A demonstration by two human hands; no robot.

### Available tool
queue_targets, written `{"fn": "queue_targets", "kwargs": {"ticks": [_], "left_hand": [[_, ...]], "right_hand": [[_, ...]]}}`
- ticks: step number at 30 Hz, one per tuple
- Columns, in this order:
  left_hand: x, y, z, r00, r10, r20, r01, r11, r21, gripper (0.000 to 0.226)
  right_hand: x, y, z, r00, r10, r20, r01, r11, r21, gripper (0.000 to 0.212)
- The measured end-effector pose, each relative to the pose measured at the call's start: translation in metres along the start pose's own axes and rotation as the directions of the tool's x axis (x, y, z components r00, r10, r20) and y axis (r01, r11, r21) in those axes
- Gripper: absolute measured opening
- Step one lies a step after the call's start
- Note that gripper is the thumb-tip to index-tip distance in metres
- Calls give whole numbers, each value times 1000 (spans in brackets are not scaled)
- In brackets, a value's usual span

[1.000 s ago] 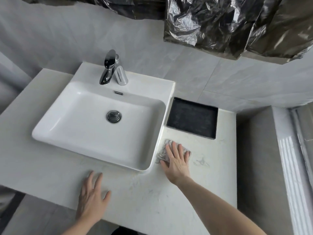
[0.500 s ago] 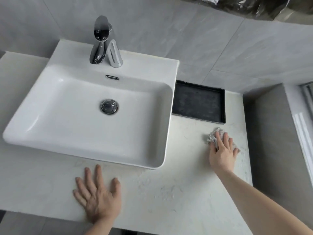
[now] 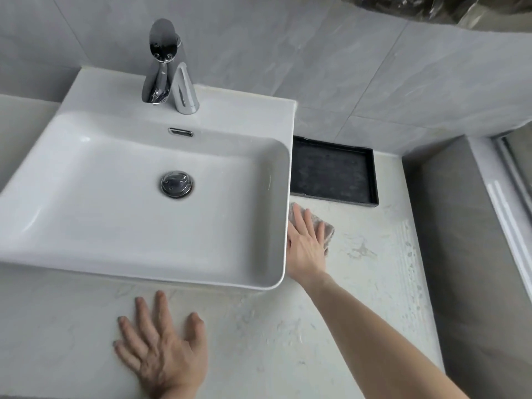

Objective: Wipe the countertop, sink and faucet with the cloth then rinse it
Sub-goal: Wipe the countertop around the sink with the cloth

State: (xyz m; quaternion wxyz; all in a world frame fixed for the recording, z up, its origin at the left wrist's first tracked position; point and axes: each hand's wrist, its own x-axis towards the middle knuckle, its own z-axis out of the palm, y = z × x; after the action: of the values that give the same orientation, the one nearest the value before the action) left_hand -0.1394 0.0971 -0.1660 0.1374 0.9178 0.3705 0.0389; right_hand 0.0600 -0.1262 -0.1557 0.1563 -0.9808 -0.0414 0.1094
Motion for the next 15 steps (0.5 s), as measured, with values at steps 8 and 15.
{"fn": "queue_targets", "kwargs": {"ticks": [8, 15], "left_hand": [[2, 3, 2, 1000, -5, -28, 5, 1000, -10, 86], [0, -3, 4, 1000, -7, 9, 7, 1000, 31, 86]], "right_hand": [[8, 36, -12, 1000, 6, -29, -7, 1000, -16, 65], [-2, 122, -38, 983, 179, -51, -185, 971, -154, 72]]}}
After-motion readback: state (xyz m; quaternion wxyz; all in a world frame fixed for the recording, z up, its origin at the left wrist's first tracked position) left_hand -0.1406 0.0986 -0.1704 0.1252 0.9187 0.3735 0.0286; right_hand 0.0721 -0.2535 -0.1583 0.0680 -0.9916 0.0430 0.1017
